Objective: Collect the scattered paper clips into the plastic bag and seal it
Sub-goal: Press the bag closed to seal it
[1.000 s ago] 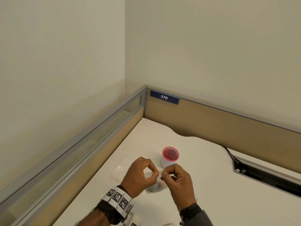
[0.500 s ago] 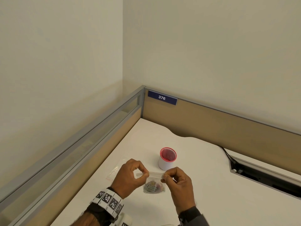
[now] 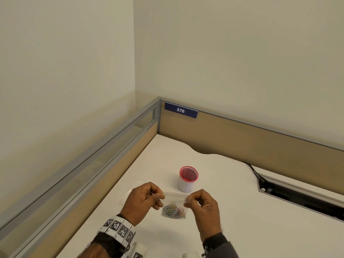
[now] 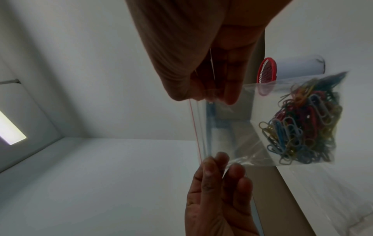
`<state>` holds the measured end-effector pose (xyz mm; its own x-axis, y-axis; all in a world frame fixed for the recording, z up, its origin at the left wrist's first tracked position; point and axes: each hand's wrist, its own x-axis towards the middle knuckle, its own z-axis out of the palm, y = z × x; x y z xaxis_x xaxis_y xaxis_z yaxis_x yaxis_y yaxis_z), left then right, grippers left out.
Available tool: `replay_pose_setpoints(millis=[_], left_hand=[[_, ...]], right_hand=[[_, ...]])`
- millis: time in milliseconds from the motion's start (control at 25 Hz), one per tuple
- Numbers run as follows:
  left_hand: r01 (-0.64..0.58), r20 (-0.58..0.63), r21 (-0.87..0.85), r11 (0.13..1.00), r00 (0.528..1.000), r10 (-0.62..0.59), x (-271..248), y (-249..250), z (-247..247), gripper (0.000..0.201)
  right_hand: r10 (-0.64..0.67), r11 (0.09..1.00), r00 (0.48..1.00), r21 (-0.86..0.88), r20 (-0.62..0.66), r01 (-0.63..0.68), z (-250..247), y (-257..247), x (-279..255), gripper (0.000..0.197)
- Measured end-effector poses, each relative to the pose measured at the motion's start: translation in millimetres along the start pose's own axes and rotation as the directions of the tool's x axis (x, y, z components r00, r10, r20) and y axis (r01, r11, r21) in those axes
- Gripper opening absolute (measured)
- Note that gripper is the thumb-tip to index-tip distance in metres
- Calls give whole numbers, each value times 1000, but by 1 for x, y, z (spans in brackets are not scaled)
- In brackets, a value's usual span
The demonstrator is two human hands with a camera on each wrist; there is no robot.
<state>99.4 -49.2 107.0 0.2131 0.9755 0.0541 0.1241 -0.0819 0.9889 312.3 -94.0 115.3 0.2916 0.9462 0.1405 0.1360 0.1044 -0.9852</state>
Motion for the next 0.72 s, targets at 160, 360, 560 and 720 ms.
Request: replay_pose_setpoints(millis=[160, 360, 560, 720], left_hand=[[47, -5, -113, 992, 999, -48, 0, 1, 6, 6], [42, -14, -135, 990, 999, -44, 3, 3, 7, 7], [69, -55, -160, 985, 995, -79, 1, -9, 7, 10], [296, -142, -287, 911, 927, -346, -4, -30, 10, 32]], right_hand=[[32, 998, 999, 54, 40, -35, -2, -2, -1, 20], [87, 995, 982, 26, 170, -93, -4, -3, -2, 9], [103, 995, 983, -21, 154, -101, 6, -3, -2, 7], [73, 996, 985, -57, 158, -65, 17, -15, 0, 5]])
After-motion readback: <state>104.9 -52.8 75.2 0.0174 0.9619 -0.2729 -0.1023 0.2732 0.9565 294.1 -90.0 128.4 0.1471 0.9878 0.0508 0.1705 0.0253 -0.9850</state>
